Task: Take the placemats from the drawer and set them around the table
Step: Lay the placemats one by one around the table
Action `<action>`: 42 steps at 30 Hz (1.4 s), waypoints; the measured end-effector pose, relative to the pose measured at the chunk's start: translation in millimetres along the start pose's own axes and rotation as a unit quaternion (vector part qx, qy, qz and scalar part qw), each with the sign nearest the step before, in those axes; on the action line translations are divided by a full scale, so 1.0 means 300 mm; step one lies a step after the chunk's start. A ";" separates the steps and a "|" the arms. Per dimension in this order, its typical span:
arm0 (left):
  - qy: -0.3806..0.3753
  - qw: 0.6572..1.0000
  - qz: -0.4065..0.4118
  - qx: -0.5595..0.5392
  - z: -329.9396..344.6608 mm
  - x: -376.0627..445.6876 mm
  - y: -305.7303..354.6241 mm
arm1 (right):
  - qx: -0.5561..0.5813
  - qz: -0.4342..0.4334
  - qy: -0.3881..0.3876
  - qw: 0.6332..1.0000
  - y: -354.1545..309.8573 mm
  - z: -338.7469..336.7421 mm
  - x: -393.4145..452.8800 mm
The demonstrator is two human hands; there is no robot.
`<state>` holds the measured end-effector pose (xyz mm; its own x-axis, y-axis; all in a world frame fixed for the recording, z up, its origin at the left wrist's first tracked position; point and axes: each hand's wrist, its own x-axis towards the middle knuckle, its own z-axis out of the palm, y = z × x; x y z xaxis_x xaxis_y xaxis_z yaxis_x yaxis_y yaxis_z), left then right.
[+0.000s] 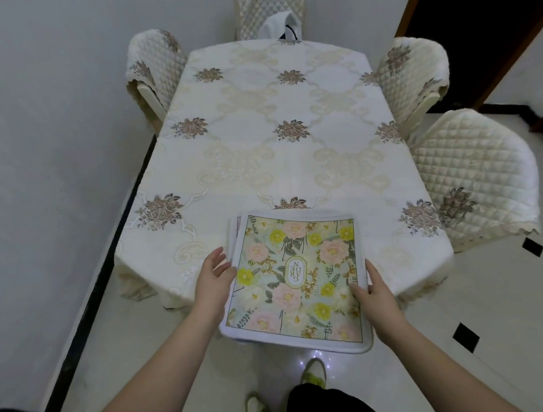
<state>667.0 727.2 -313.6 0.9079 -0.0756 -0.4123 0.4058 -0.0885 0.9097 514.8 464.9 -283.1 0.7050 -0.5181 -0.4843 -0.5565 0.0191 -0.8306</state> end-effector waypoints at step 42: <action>0.021 0.999 0.021 -0.035 -0.257 -0.629 0.060 | 0.166 -0.030 -0.146 0.975 0.037 -0.089 -0.384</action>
<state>511.1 816.4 -215.4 0.9274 -0.0364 -0.3722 0.3719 -0.0156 0.9281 415.7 502.1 -229.2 0.8541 -0.2630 -0.4487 -0.3712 0.2962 -0.8801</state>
